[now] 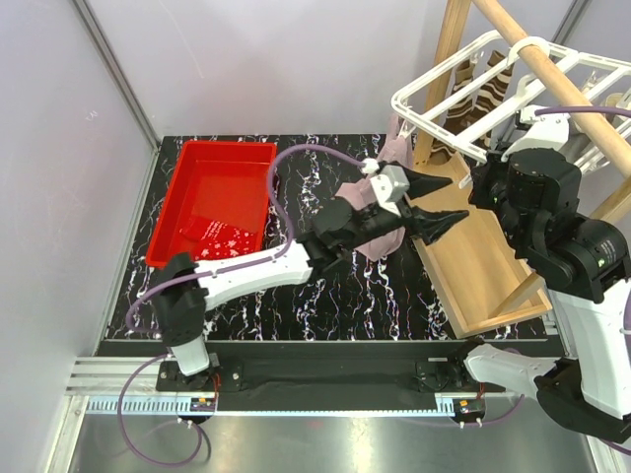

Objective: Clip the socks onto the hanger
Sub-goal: Open the clamp at the hanger, then pick up the sock from the bin.

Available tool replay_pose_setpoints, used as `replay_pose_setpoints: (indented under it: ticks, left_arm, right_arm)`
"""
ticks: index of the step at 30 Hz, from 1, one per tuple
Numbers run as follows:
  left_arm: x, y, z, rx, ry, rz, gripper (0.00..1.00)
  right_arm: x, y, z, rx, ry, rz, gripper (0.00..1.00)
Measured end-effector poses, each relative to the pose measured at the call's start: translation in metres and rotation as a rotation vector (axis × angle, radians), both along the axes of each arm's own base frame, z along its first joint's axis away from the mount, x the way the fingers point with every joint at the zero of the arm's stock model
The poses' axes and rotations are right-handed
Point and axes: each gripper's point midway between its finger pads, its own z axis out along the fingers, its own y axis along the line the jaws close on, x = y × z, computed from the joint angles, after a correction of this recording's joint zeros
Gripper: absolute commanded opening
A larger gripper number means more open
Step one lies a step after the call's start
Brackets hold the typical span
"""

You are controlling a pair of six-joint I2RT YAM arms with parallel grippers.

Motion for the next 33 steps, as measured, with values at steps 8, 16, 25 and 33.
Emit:
replay_pose_setpoints:
  ticks: [8,16,25,33]
  left_arm:
    - [0.018,0.116,0.023,0.005,0.15,0.192,0.7]
    - [0.117,0.298,-0.06,0.143,0.531,0.757,0.78]
    - [0.164,0.489,-0.259,0.372,1.248,1.311,0.79]
    - [0.203,0.557,-0.332,0.318,1.609,1.528,0.65]
  right_arm:
    - [0.001,-0.001,-0.001,-0.011,0.005,-0.006,0.0]
    - [0.0,0.0,-0.002,-0.012,0.007,0.005,0.0]
    - [-0.002,0.001,-0.003,-0.011,0.014,0.014,0.0]
    - [-0.002,0.004,-0.005,-0.001,0.02,0.033,0.0]
